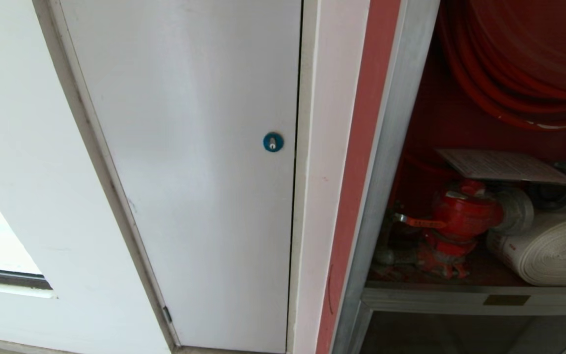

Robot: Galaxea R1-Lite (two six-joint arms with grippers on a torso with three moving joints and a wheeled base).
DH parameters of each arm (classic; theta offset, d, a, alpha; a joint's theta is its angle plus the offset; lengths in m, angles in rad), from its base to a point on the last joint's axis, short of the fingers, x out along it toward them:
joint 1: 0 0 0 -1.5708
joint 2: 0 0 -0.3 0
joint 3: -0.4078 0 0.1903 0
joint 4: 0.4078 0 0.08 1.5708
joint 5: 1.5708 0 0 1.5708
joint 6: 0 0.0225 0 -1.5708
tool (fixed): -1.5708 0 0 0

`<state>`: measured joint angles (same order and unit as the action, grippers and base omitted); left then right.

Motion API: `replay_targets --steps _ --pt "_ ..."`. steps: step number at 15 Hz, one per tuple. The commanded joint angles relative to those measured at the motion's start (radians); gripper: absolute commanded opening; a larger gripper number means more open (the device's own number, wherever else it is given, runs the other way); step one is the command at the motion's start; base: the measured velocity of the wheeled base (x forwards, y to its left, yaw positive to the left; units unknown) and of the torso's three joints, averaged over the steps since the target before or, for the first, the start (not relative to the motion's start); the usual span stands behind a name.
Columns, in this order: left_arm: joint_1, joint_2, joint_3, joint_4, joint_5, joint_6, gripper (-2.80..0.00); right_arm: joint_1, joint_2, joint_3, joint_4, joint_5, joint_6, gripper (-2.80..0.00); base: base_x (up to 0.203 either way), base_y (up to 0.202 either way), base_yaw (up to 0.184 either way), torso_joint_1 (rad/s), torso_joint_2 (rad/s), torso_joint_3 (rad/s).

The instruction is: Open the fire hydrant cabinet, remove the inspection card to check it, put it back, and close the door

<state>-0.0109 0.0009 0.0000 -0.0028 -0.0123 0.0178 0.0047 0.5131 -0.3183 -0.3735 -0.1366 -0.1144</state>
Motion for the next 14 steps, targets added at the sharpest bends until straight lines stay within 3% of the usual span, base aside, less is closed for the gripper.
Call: replay_targets --steps 1,4,11,14 --pt "0.0 0.0 0.006 0.0 0.0 0.0 -2.8 0.0 0.219 -0.026 -0.116 -0.011 -0.035 -2.8 0.0 0.0 0.0 0.0 0.0 0.0" --pt "0.0 0.001 0.006 0.0 0.0 -0.001 -2.8 -0.001 0.415 -0.095 -0.202 -0.038 -0.087 -2.8 0.0 0.0 0.0 0.0 0.0 0.0" --pt "0.0 0.001 0.007 0.0 0.0 0.0 -2.8 -0.003 0.696 -0.275 -0.226 -0.055 -0.264 -2.8 0.0 0.0 0.0 0.0 0.0 0.0" --pt "0.0 0.001 0.006 0.0 0.0 0.0 -2.8 -0.007 0.713 -0.284 -0.219 -0.054 -0.443 -2.8 0.0 0.0 0.0 0.0 0.0 0.0"
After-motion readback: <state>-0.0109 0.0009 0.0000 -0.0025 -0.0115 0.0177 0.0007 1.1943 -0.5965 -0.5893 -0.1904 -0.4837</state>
